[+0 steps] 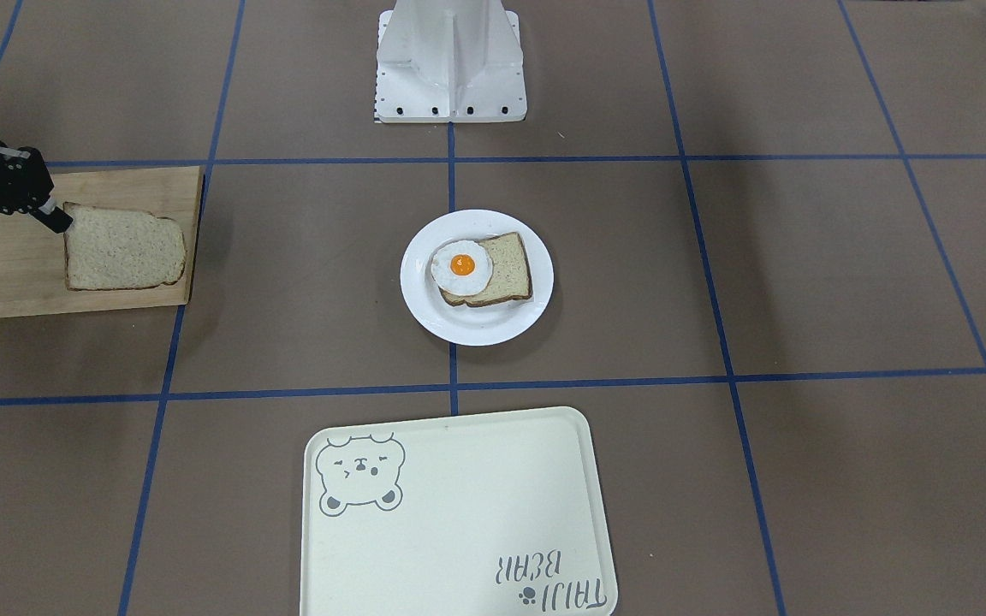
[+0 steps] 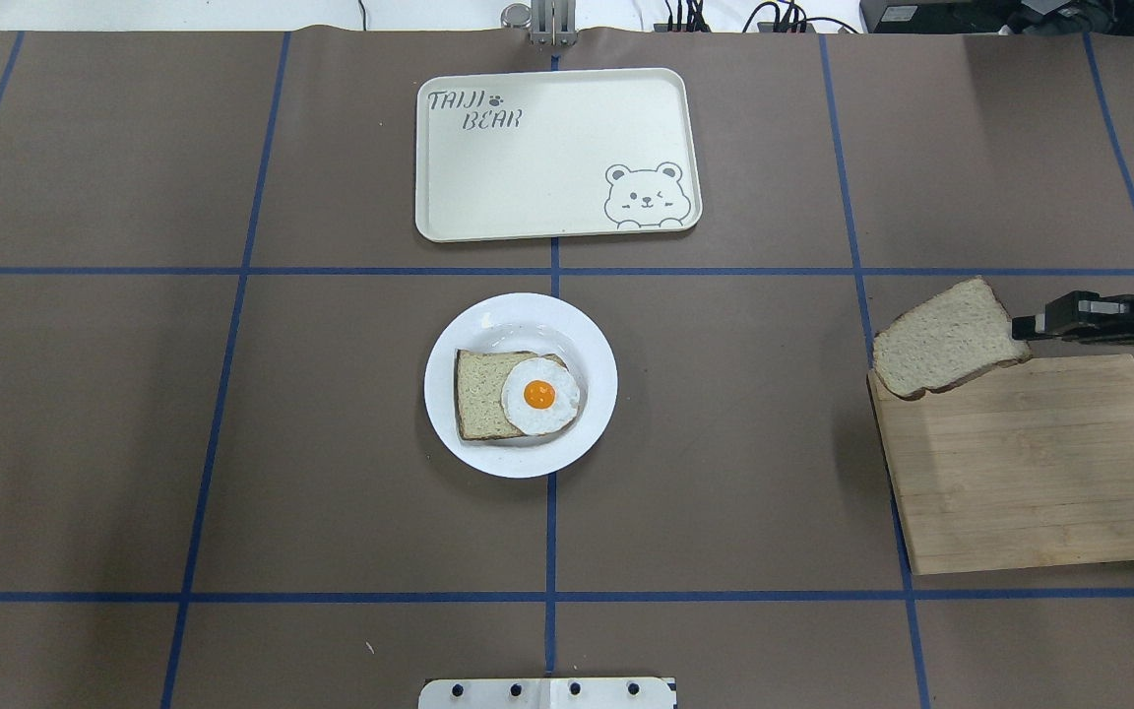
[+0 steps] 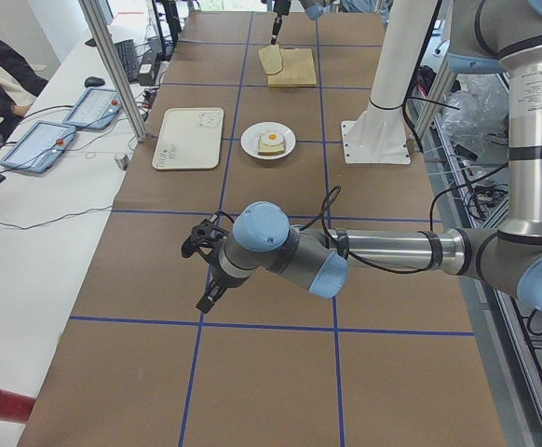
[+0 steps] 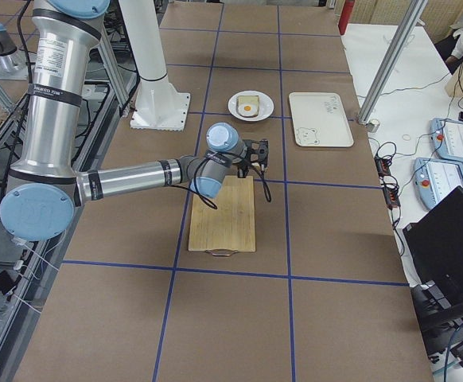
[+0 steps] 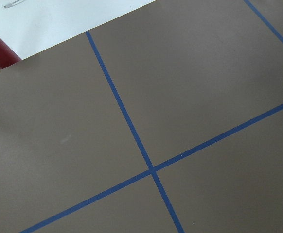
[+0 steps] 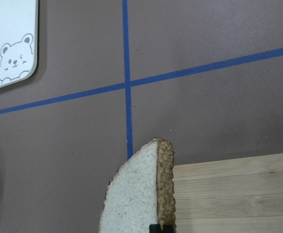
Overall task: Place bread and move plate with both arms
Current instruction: 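Carry the bread slice over the white plate and lay it on the egg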
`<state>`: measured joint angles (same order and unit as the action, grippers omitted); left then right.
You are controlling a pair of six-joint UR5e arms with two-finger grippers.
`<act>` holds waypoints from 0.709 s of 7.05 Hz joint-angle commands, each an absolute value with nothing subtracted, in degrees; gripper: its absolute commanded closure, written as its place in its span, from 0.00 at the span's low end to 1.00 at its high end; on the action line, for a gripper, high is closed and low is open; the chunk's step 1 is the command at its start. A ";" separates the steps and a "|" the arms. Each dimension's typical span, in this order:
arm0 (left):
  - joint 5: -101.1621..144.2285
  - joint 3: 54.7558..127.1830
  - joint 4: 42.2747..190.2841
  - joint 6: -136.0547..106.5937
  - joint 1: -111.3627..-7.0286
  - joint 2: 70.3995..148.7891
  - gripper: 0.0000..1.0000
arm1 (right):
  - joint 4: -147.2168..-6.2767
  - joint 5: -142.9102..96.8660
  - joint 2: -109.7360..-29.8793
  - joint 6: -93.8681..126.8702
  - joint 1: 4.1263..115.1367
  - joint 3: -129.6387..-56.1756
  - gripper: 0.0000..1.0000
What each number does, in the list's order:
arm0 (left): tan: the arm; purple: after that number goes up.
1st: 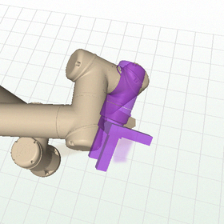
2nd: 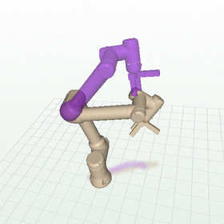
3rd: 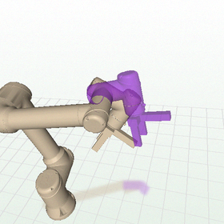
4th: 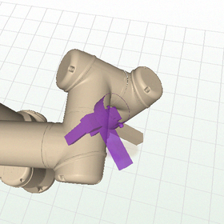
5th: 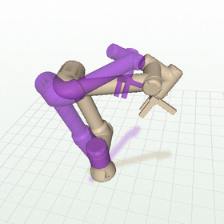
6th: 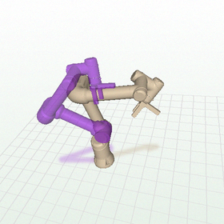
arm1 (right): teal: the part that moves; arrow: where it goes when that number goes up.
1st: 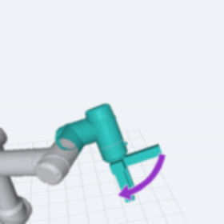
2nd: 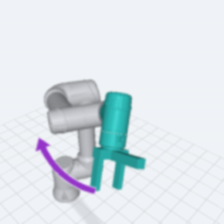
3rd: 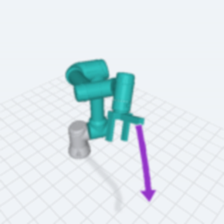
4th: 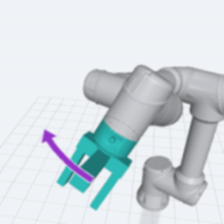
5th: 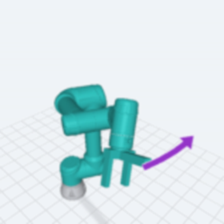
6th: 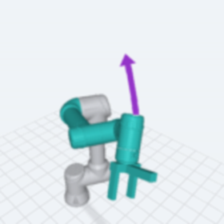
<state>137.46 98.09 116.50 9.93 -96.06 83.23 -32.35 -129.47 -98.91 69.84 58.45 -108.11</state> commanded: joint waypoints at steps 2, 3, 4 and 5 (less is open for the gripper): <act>137.46 98.00 116.37 9.76 -96.06 83.23 0.02 | -32.70 -123.54 -85.21 81.25 51.55 -107.32 1.00; 137.46 98.00 116.37 9.06 -96.06 83.23 0.02 | -32.70 -115.13 -80.90 84.78 45.07 -107.23 1.00; 137.46 98.00 116.28 8.97 -95.98 83.41 0.02 | -34.09 -107.74 -77.21 86.90 39.52 -107.31 1.00; 137.46 98.00 116.19 9.05 -96.06 83.50 0.02 | -37.93 -100.62 -72.82 88.14 34.16 -107.23 1.00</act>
<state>137.46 98.00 116.29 9.10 -96.03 83.38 -34.55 -109.60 -78.09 85.86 40.96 -107.29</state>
